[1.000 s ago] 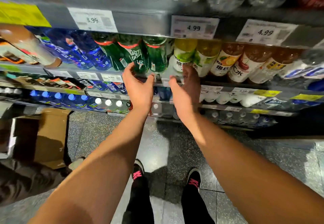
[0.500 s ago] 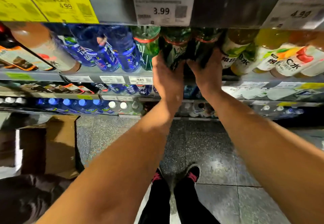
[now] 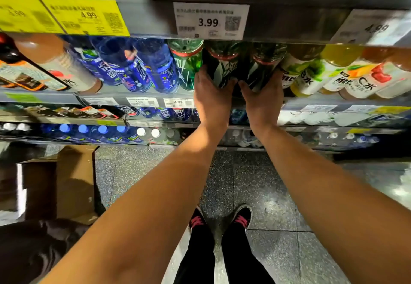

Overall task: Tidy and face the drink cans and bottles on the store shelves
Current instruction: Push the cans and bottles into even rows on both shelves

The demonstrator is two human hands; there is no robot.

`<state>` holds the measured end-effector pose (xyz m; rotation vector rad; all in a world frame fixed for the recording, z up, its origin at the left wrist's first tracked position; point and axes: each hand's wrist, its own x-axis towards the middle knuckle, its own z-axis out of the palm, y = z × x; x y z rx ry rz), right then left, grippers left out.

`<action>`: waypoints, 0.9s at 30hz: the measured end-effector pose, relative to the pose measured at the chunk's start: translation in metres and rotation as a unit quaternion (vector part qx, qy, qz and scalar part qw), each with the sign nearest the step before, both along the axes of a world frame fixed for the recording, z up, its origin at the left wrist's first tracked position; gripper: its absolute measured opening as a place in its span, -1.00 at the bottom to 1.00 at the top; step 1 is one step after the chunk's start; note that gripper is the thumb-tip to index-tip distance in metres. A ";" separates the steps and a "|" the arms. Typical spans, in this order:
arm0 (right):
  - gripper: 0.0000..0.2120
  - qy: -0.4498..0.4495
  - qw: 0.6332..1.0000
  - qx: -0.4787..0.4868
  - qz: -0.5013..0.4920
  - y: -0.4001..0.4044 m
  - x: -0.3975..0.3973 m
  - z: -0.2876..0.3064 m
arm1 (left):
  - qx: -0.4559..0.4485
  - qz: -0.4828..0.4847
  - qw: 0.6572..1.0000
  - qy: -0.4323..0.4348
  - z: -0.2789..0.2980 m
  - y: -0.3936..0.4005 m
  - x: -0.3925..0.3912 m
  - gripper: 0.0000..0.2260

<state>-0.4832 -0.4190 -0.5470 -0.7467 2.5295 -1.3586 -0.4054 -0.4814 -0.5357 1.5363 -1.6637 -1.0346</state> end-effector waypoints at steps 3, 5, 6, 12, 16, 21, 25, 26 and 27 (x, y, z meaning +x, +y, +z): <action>-0.24 -0.015 1.000 -0.013 -0.006 0.002 0.004 0.000 | -0.034 -0.003 0.999 0.020 -0.002 0.010 0.009 -0.48; -0.29 0.000 0.999 -0.025 -0.022 0.005 0.008 0.000 | -0.069 0.024 0.996 0.052 -0.007 0.016 0.020 -0.59; -0.32 0.018 0.999 -0.028 -0.037 0.008 0.011 0.000 | -0.084 0.045 0.993 0.067 -0.010 0.016 0.027 -0.63; -0.61 0.047 0.995 -0.080 -0.042 0.014 0.046 0.007 | -0.089 0.076 0.993 0.007 -0.016 -0.010 0.037 -0.38; -0.50 0.047 0.998 -0.033 0.024 0.000 0.058 0.004 | -0.082 0.064 0.995 -0.001 -0.020 -0.026 0.030 -0.36; -0.34 0.100 0.992 0.067 0.046 -0.021 0.056 0.001 | -0.097 0.089 0.991 0.010 -0.019 -0.027 0.032 -0.47; -0.30 0.093 0.988 0.118 0.032 -0.034 0.050 0.005 | -0.106 0.066 0.992 0.012 -0.017 -0.029 0.040 -0.54; -0.32 0.091 0.987 0.126 0.026 -0.036 0.049 0.006 | -0.113 0.055 0.992 0.006 -0.017 -0.029 0.042 -0.55; -0.34 0.090 0.987 0.129 0.021 -0.037 0.048 0.007 | -0.117 0.048 0.992 0.000 -0.016 -0.028 0.044 -0.57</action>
